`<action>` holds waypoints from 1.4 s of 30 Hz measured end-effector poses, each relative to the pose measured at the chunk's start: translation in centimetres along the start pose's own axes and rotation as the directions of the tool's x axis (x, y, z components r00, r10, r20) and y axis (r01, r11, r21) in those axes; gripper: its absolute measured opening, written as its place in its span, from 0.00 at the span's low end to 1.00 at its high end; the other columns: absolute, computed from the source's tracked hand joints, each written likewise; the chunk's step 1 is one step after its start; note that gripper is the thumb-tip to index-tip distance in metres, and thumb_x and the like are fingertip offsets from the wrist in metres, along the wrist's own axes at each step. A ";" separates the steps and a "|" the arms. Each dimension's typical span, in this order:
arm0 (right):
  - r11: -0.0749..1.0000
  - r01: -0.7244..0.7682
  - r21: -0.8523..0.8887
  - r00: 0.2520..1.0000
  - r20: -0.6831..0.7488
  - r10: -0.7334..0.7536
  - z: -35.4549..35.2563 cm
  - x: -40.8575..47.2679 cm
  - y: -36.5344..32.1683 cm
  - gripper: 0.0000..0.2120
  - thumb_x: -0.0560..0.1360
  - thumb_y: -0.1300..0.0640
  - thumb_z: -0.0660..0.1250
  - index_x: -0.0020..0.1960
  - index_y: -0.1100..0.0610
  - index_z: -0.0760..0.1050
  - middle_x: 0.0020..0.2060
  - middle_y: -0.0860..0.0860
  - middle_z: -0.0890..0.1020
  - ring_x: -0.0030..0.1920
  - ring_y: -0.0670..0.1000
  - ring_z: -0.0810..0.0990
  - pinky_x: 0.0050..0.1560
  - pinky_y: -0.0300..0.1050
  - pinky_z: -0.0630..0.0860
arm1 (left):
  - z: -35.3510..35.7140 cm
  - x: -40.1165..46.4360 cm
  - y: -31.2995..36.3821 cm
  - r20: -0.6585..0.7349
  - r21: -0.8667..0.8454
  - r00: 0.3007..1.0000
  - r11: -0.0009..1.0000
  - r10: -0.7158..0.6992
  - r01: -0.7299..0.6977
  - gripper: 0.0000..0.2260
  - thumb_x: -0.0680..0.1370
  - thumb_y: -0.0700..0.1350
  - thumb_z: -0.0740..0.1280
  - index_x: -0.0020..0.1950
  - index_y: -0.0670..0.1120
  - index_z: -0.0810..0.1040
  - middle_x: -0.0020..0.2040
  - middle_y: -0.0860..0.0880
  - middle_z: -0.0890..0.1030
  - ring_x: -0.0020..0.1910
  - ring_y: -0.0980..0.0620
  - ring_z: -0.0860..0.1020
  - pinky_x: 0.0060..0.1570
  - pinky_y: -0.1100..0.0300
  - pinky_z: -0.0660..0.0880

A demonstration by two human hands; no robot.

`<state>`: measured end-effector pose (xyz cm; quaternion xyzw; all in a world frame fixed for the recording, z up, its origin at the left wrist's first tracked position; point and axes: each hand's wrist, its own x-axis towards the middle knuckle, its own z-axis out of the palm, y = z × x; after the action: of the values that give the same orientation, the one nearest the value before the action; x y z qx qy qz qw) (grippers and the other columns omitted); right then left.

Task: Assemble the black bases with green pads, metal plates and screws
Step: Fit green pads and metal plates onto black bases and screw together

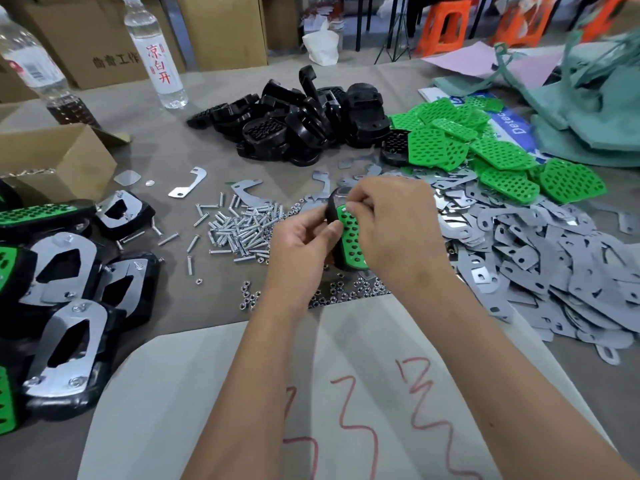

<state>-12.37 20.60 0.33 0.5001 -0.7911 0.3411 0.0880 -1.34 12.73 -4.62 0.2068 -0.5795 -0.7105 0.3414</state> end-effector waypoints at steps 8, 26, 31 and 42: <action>0.993 0.043 -0.111 0.980 0.196 -0.021 -1.2 1.7 -1.0 0.06 0.81 0.57 0.69 0.53 0.58 0.82 0.48 0.55 0.85 0.52 0.57 0.81 0.55 0.52 0.76 | -0.2 0.2 -0.4 -0.043 -0.014 0.999 1.000 -0.007 0.006 0.15 0.80 0.34 0.66 0.53 0.51 0.88 0.48 0.45 0.88 0.46 0.47 0.86 0.41 0.50 0.85; 0.448 -0.646 0.618 0.762 0.554 0.335 -0.1 1.1 2.4 0.21 0.66 0.50 0.84 0.57 0.53 0.85 0.48 0.51 0.89 0.47 0.50 0.88 0.50 0.49 0.84 | -0.5 0.1 0.0 -0.016 -0.128 0.999 0.991 -0.043 0.041 0.15 0.78 0.37 0.65 0.62 0.44 0.85 0.57 0.39 0.86 0.55 0.36 0.84 0.47 0.39 0.83; 0.459 -0.585 0.669 0.809 0.440 0.390 0.2 0.5 2.3 0.14 0.69 0.53 0.83 0.52 0.53 0.85 0.43 0.51 0.89 0.43 0.50 0.88 0.46 0.50 0.86 | 0.1 0.2 0.1 -0.032 -0.091 0.994 0.991 -0.105 0.101 0.18 0.81 0.31 0.61 0.69 0.41 0.80 0.59 0.38 0.85 0.59 0.36 0.84 0.53 0.38 0.82; 0.331 -0.588 0.738 0.807 0.508 0.302 -0.2 -2.3 3.1 0.20 0.74 0.67 0.77 0.64 0.64 0.78 0.46 0.59 0.88 0.42 0.58 0.87 0.43 0.47 0.85 | 0.4 0.8 0.3 -0.283 -0.256 0.942 0.961 -0.178 0.105 0.15 0.83 0.35 0.63 0.70 0.38 0.78 0.59 0.40 0.86 0.50 0.46 0.86 0.43 0.56 0.83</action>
<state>-13.95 23.24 -2.10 0.2754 -0.6134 0.6296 -0.3893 -2.10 12.42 -4.17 0.3124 -0.4145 -0.7573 0.3963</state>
